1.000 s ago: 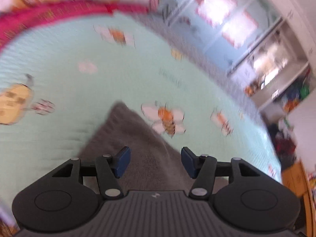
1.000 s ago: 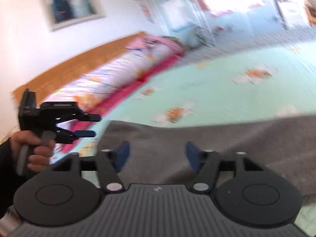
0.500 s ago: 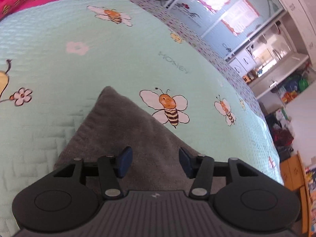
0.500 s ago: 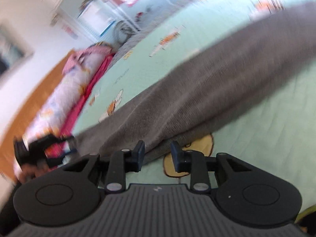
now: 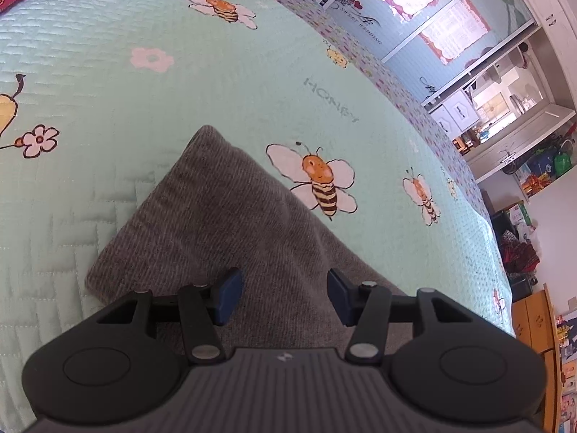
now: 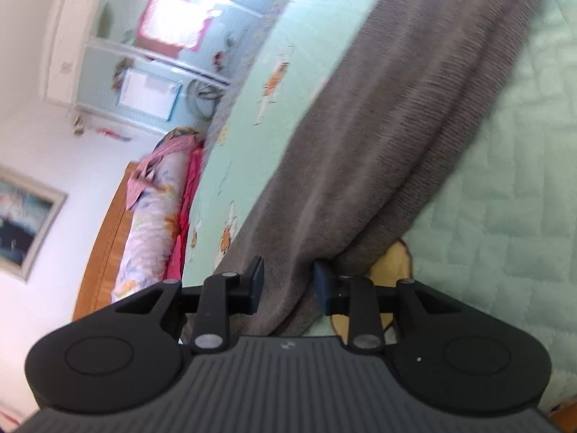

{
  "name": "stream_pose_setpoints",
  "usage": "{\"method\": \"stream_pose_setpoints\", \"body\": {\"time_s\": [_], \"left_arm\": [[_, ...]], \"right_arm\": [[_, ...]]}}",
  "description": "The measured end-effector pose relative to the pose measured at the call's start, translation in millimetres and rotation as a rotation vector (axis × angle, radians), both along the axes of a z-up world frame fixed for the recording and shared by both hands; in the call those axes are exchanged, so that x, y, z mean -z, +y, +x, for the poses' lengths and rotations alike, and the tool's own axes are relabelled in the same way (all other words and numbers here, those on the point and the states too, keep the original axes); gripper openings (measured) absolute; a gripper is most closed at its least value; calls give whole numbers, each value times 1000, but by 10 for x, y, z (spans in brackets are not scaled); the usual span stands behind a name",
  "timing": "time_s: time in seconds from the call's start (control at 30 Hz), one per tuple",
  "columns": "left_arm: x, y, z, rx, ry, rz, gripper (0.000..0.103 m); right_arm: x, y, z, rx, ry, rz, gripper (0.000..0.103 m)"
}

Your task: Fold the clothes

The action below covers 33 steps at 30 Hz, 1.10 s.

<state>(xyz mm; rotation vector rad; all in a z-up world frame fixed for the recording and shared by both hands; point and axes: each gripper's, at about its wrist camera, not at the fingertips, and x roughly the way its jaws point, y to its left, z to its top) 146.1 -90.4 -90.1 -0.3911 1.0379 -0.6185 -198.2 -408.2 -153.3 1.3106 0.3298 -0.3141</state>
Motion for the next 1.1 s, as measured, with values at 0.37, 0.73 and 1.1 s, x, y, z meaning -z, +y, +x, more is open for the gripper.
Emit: {"method": "stream_pose_setpoints", "body": {"time_s": [0.37, 0.73, 1.1], "left_arm": [[73, 15, 58, 3, 8, 19, 55], [-115, -10, -72, 25, -21, -3, 56], [-67, -188, -101, 34, -13, 23, 57]], "right_arm": [[-168, 18, -259, 44, 17, -79, 5], [-170, -119, -420, 124, 43, -83, 38], [27, -565, -630, 284, 67, -43, 39]]}}
